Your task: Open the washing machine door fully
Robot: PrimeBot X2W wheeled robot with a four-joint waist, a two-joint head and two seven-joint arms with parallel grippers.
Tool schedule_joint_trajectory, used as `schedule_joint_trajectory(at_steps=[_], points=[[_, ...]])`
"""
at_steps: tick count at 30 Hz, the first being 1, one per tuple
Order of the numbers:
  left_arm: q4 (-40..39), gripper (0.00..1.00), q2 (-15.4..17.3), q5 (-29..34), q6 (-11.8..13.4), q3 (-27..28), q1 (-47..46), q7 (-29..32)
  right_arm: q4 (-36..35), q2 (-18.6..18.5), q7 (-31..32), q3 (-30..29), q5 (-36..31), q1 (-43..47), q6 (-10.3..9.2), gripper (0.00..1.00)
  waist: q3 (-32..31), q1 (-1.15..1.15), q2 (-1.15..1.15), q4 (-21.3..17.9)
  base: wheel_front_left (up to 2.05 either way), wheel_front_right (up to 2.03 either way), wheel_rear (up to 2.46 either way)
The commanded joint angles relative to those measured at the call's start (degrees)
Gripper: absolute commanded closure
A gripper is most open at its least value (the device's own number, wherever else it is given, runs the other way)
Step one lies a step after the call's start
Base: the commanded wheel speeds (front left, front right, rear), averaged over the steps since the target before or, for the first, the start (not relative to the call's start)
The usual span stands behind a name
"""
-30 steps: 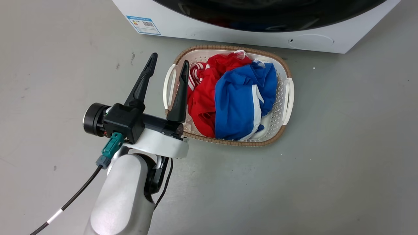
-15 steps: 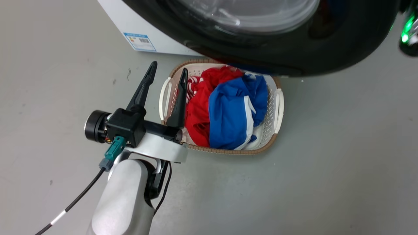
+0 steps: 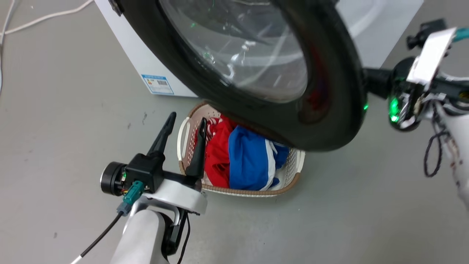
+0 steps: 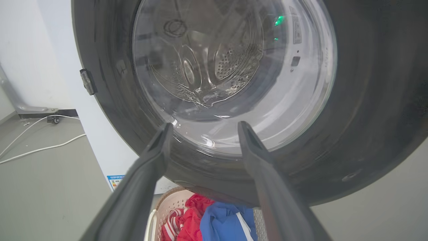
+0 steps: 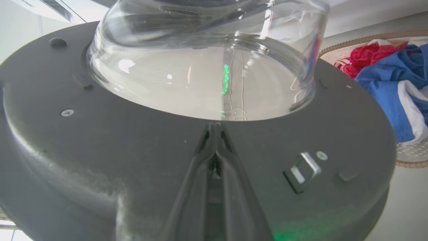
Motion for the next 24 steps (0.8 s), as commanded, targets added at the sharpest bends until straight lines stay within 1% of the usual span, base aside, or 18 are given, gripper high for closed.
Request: schedule_joint_trajectory(at_steps=[1,9,14,24], points=[[0.4,0.00,0.0,0.4,-0.3,0.0,1.0,-0.1,-1.6,0.8,0.4,0.6,0.5,2.7,0.03,1.00,-1.9,0.00,0.00,-0.3,0.00,0.00,0.00],[1.5,0.00,0.0,-0.4,-0.7,0.3,3.8,-0.1,-10.4,4.2,-0.1,3.8,1.4,11.8,0.03,1.00,-5.6,0.00,0.00,-0.4,0.00,0.00,0.00],[1.5,0.00,0.0,-0.9,-0.5,1.0,4.8,-0.1,-15.2,5.9,-1.0,6.0,1.8,15.3,0.03,1.00,-6.9,0.00,0.00,-0.4,0.00,0.00,0.00],[1.4,0.00,0.0,-1.5,-0.5,1.7,6.1,-0.1,-21.1,8.7,-5.5,10.2,1.0,20.0,0.03,1.00,-8.1,0.00,0.00,-1.0,0.00,0.00,0.00]])
